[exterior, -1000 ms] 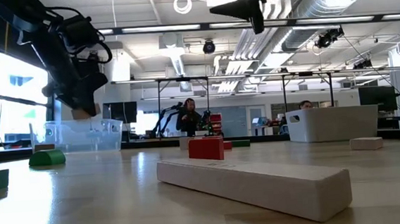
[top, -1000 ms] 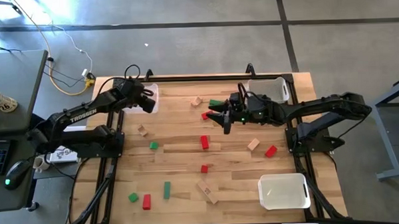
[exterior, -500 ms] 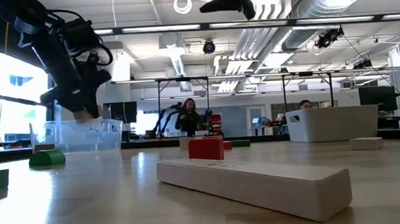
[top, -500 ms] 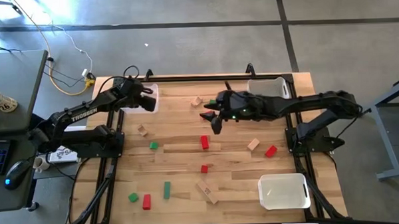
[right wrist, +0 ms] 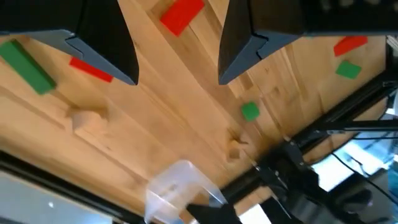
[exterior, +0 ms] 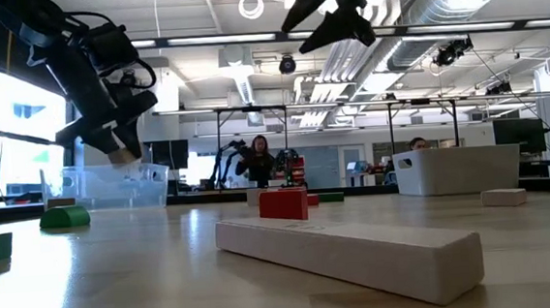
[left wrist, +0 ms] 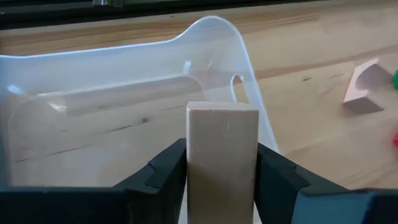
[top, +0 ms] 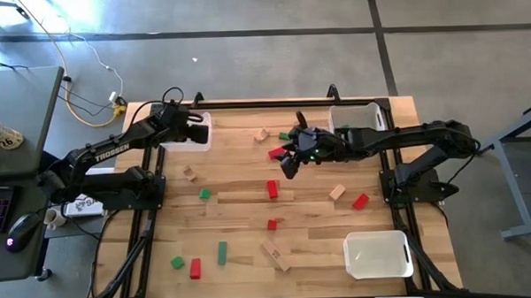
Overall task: Sort & place blocks by color
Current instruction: Put the brown block into the transparent bin, then put the red block into the white bin
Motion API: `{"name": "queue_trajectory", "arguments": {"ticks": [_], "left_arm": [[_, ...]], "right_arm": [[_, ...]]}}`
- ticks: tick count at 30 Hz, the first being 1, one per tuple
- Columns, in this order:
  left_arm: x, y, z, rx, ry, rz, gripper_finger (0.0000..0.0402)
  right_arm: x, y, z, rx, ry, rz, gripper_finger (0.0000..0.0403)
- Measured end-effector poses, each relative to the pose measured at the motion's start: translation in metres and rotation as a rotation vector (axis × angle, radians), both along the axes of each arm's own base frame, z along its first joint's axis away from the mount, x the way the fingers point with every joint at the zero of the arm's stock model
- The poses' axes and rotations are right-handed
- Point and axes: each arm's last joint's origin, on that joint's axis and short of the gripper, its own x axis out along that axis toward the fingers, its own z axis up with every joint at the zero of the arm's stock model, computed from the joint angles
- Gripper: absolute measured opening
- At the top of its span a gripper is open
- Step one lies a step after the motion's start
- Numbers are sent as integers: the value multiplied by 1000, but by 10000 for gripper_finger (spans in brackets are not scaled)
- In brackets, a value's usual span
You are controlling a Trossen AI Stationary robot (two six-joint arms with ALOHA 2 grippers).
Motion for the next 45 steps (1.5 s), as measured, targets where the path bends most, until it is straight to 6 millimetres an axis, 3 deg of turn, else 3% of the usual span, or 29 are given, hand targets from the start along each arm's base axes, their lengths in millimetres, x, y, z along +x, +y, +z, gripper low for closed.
{"name": "queue_trajectory", "arguments": {"ticks": [9, 15, 30, 35, 45], "left_arm": [[1, 1, 1, -3, -26, 10, 188], [2, -1, 3, -2, -44, -89, 193], [-6, -24, 35, 133, -213, -154, 193], [-6, -34, 47, 188, -241, -185, 193], [-6, -39, 100, 276, -183, -167, 188]], "right_arm": [[-2, 1, -3, 40, 25, 15, 208], [0, 1, -1, 94, 0, 21, 208], [2, -2, -1, 89, -31, -42, 208], [12, -2, -18, 136, 17, -74, 208], [32, 1, -57, 305, 122, -112, 208]]}}
